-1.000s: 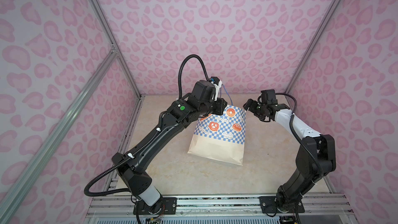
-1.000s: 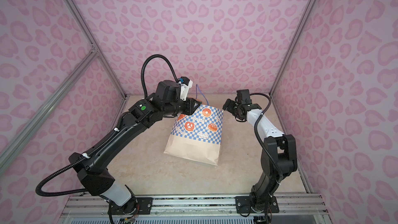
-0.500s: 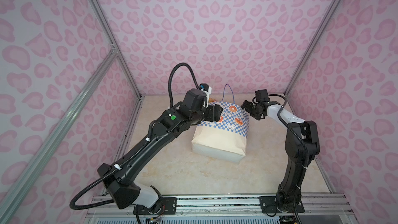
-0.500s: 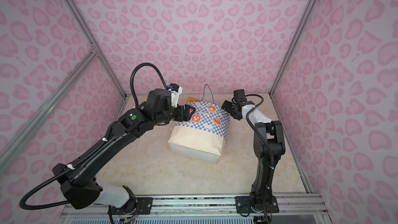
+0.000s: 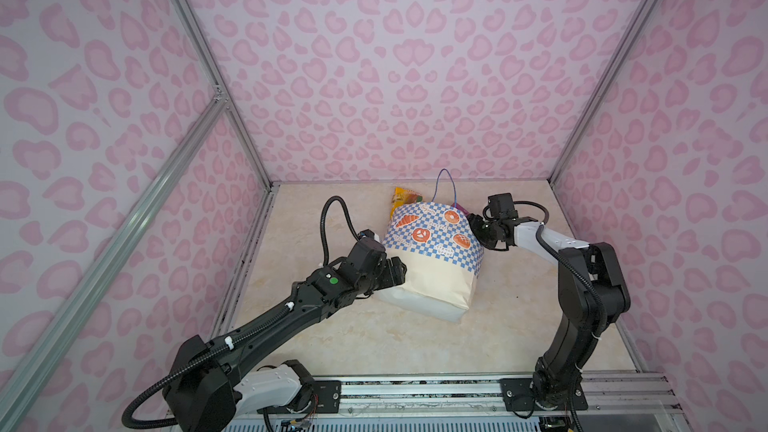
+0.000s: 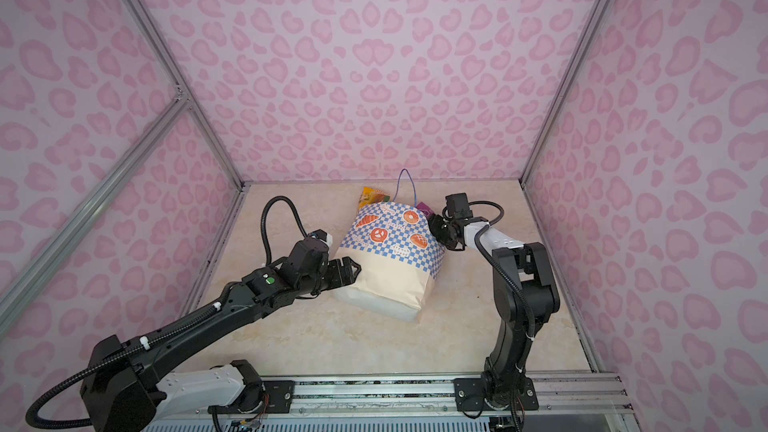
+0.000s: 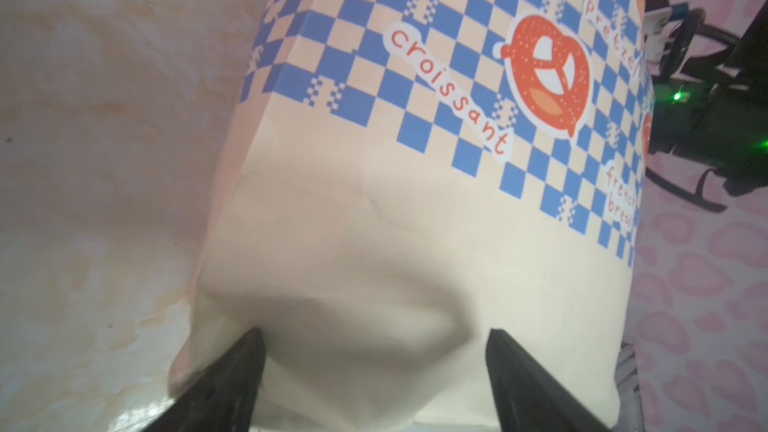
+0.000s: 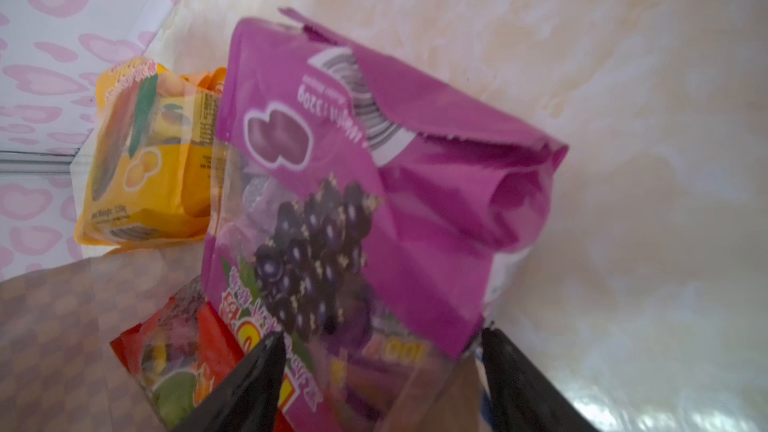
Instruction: Place the snacks into the paper bag
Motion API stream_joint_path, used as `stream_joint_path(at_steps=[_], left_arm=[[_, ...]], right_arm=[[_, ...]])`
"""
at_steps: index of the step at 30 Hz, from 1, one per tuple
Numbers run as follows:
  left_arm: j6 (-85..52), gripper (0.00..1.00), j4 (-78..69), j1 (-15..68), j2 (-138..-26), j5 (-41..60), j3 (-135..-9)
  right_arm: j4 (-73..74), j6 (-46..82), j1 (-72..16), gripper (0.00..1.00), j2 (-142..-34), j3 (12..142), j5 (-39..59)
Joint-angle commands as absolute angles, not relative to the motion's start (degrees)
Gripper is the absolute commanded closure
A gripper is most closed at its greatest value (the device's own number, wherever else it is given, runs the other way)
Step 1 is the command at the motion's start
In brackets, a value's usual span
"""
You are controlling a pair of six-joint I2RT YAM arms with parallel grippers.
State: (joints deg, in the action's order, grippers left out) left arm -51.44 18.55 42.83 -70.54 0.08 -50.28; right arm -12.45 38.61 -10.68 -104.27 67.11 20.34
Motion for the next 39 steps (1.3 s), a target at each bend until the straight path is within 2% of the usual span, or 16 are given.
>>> stream_joint_path(at_steps=[1,7,12,15,17,21,24,30,33,39], left_arm=[[-59.12,0.13,13.32,42.01,-72.81,4.17,-50.55],[-53.62,0.13,16.70,33.75,-75.10,5.40,-55.60],[-45.93,0.13,20.82,25.61,-81.76,9.41,-64.03],[-42.46,0.14,23.62,22.09,-85.97,10.23,-70.14],[-40.39,0.14,26.49,20.30,-87.68,8.83,-74.25],[-35.65,0.14,31.33,19.05,-86.13,5.19,-81.18],[-30.98,0.12,34.57,22.00,-83.58,4.12,-84.61],[-24.23,0.10,43.26,34.66,-83.65,-7.11,-91.93],[-22.43,0.10,46.00,40.04,-86.42,-11.16,-96.21],[-18.84,0.10,51.79,50.23,-98.44,-19.41,-109.71]], right_arm=[[-11.39,40.01,-11.40,0.25,-101.98,63.67,21.92],[-4.57,50.02,-16.73,0.26,-92.74,50.90,17.47],[2.83,64.44,-30.75,0.24,-87.33,42.99,7.09],[3.38,70.39,-37.65,0.22,-87.10,43.02,0.46],[1.75,69.53,-41.13,0.20,-88.19,45.64,-3.80],[-15.68,62.28,-44.41,0.11,-91.86,56.69,-12.42],[-18.65,56.03,-43.85,0.08,-89.54,56.50,-15.49],[-21.63,42.94,-40.43,0.07,-79.19,55.13,-17.05],[-24.35,40.41,-36.21,0.06,-74.84,54.12,-16.60],[-25.62,38.11,-23.88,0.06,-65.33,48.69,-9.45]])
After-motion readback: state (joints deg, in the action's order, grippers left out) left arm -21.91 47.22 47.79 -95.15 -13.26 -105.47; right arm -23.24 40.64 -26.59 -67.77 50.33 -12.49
